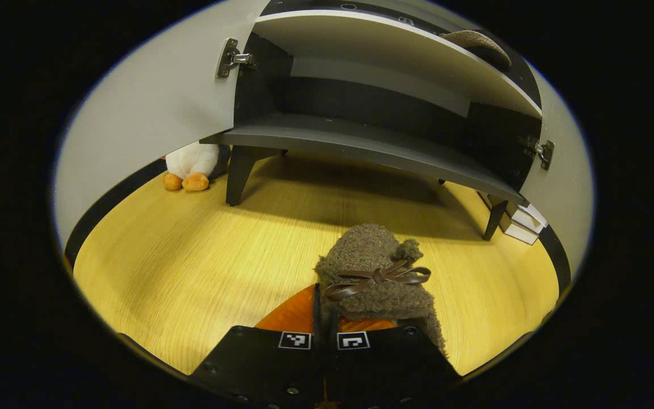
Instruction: Grab one shoe with the right hand and put it into the shoe cabinet, grab the other shoe with the left hand and put it into the shoe cabinet; then close the right door with the right hand and the left door with the left hand.
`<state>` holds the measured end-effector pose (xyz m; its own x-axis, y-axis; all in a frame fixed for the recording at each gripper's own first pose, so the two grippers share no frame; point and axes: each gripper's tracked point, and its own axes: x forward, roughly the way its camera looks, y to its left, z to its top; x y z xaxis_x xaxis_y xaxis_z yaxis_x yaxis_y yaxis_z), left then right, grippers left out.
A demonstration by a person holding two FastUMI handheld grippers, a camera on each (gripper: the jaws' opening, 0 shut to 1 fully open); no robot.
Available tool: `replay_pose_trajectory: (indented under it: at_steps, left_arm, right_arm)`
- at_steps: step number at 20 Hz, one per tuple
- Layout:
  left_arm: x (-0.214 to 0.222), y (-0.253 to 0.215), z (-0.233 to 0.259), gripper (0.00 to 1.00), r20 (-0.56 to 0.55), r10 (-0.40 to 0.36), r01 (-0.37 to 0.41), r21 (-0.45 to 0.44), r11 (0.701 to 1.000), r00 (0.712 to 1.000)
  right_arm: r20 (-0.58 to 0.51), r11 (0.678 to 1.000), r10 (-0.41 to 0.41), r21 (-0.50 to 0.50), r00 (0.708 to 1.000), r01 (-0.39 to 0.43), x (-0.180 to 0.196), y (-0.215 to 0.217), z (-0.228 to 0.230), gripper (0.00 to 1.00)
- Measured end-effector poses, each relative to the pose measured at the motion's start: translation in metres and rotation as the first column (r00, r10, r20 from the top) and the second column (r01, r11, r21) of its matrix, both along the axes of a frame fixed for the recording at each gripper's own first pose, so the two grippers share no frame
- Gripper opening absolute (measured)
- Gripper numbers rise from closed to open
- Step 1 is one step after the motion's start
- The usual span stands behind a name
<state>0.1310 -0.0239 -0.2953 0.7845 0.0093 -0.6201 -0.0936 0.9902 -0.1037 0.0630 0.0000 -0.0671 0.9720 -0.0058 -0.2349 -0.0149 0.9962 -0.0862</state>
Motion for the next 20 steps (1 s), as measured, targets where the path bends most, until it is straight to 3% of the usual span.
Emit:
replay_pose_trajectory:
  at_steps: [1, 6, 10, 15, 20]
  left_arm:
    - [-0.002, -0.002, 0.016, 0.02, 0.037, 0.001, -0.001, -0.004, 1.0, 0.999]
    - [-0.026, 0.001, 0.136, 0.02, 0.192, 0.042, -0.042, -0.002, 0.999, 0.98]
    - [-0.005, -0.006, 0.229, 0.02, 0.27, 0.056, -0.051, -0.025, 0.998, 0.961]
    - [0.088, -0.019, 0.312, 0.02, 0.348, 0.008, -0.017, 0.023, 1.0, 0.938]
    - [0.206, -0.021, 0.346, 0.02, 0.319, 0.023, -0.025, 0.003, 1.0, 0.948]
  right_arm:
    - [0.008, 1.0, 0.005, -0.001, 1.0, -0.005, 0.0, 0.001, 0.003, 0.9]
    - [0.03, 0.999, 0.033, -0.007, 0.999, -0.033, 0.0, 0.01, 0.007, 0.9]
    - [0.03, 0.999, 0.047, 0.004, 0.998, -0.047, -0.004, 0.013, 0.005, 0.9]
    - [0.043, 0.999, 0.039, 0.024, 0.998, -0.04, -0.007, 0.009, 0.008, 0.9]
    - [0.065, 1.0, 0.0, 0.03, 0.998, -0.002, -0.012, -0.002, 0.016, 0.9]
